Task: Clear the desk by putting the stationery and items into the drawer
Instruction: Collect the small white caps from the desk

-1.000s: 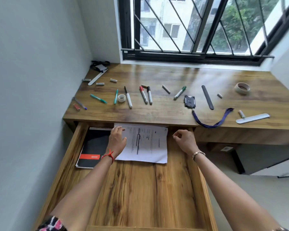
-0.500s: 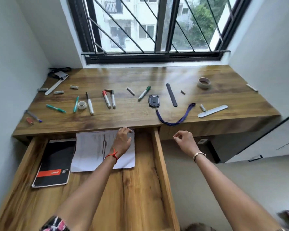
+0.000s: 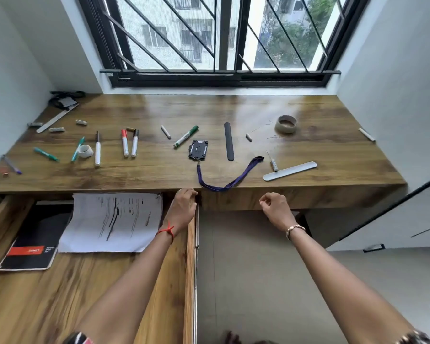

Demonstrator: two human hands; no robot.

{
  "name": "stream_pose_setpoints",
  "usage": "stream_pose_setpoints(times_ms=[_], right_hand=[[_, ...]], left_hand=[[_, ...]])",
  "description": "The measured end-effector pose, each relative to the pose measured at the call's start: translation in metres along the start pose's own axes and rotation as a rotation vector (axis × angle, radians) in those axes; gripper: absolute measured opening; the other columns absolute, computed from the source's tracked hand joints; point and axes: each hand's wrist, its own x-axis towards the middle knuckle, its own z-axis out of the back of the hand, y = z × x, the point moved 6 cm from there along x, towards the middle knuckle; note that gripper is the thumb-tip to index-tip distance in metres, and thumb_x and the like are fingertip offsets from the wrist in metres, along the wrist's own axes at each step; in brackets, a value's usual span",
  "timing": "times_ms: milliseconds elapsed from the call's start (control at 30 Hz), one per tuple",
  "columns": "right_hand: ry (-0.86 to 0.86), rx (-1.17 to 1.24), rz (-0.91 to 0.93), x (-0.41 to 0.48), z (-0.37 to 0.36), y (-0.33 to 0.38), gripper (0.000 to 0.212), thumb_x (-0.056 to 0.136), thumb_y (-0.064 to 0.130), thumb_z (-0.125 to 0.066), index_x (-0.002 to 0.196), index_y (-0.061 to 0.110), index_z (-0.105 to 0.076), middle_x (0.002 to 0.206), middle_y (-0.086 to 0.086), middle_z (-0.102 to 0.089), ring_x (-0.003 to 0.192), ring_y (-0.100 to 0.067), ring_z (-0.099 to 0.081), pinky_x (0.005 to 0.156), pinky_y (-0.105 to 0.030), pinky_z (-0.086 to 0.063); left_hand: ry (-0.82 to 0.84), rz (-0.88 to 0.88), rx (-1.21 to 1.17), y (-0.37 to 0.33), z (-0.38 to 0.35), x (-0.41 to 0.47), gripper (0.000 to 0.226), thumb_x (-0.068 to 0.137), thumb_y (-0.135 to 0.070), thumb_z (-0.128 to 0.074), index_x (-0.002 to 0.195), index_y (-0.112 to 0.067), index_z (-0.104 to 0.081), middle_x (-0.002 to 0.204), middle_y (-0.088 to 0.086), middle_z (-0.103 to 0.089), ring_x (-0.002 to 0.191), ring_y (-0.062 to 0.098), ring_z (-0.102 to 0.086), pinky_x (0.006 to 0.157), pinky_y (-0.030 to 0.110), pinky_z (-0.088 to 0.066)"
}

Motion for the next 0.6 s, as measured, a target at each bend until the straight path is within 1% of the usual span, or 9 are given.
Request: stream_pose_setpoints(times_ms=[67, 167, 233, 333, 467, 600], right_hand=[[0.002, -0.011, 0.031, 0.007, -0.001, -0.002, 0.013, 0.088, 0.008, -0.055, 0.087, 0.002, -0.067, 0.087, -0.011, -0.063, 0.078, -0.016, -0.054, 0.074, -0.026, -0.044], [0.012, -0.034, 0.068, 0.016, -0.004, -0.002, 0.013, 0.09, 0.008, -0.053, 0.088, 0.001, -0.065, 0.086, -0.006, -0.054, 0.078, -0.015, -0.051, 0.075, -0.026, -0.044], [-0.011, -0.038, 0.084, 0.022, -0.003, -0.001, 0.014, 0.09, 0.007, -0.053, 0.089, -0.001, -0.065, 0.087, -0.008, -0.055, 0.079, -0.016, -0.051, 0.073, -0.023, -0.041], [-0.031, -0.039, 0.089, 0.028, -0.001, 0.001, 0.016, 0.09, 0.008, -0.053, 0.091, -0.001, -0.065, 0.091, -0.014, -0.062, 0.084, -0.021, -0.057, 0.073, -0.021, -0.04], [-0.034, -0.062, 0.133, 0.032, 0.01, 0.009, 0.018, 0.091, 0.01, -0.052, 0.096, -0.002, -0.064, 0.098, -0.014, -0.058, 0.085, -0.025, -0.058, 0.077, -0.026, -0.045], [-0.075, -0.087, 0.122, 0.039, 0.029, 0.003, 0.018, 0.091, 0.007, -0.053, 0.097, -0.005, -0.065, 0.101, -0.016, -0.057, 0.09, -0.027, -0.058, 0.08, -0.024, -0.043]], left_hand=[[0.015, 0.018, 0.003, 0.001, -0.006, 0.005, 0.031, 0.086, -0.001, -0.054, 0.117, -0.001, -0.057, 0.121, 0.013, -0.055, 0.119, 0.023, -0.048, 0.103, 0.024, -0.032], [0.014, 0.026, 0.02, 0.0, -0.01, 0.013, 0.032, 0.086, 0.0, -0.053, 0.118, -0.002, -0.056, 0.12, 0.012, -0.056, 0.117, 0.023, -0.05, 0.102, 0.025, -0.035], [0.005, 0.022, 0.018, -0.003, -0.011, 0.019, 0.032, 0.086, 0.0, -0.054, 0.117, -0.002, -0.056, 0.12, 0.012, -0.056, 0.116, 0.024, -0.05, 0.101, 0.026, -0.036], [0.003, 0.009, 0.007, -0.005, -0.011, 0.028, 0.032, 0.086, 0.0, -0.053, 0.118, -0.002, -0.056, 0.121, 0.012, -0.055, 0.117, 0.024, -0.049, 0.102, 0.026, -0.035], [-0.023, 0.022, -0.009, -0.01, -0.01, 0.042, 0.032, 0.087, -0.001, -0.054, 0.119, -0.001, -0.055, 0.123, 0.014, -0.054, 0.12, 0.025, -0.047, 0.104, 0.027, -0.033], [0.013, -0.025, -0.024, -0.026, -0.016, 0.05, 0.034, 0.088, -0.001, -0.053, 0.121, -0.002, -0.054, 0.128, 0.013, -0.051, 0.127, 0.023, -0.042, 0.109, 0.028, -0.031]])
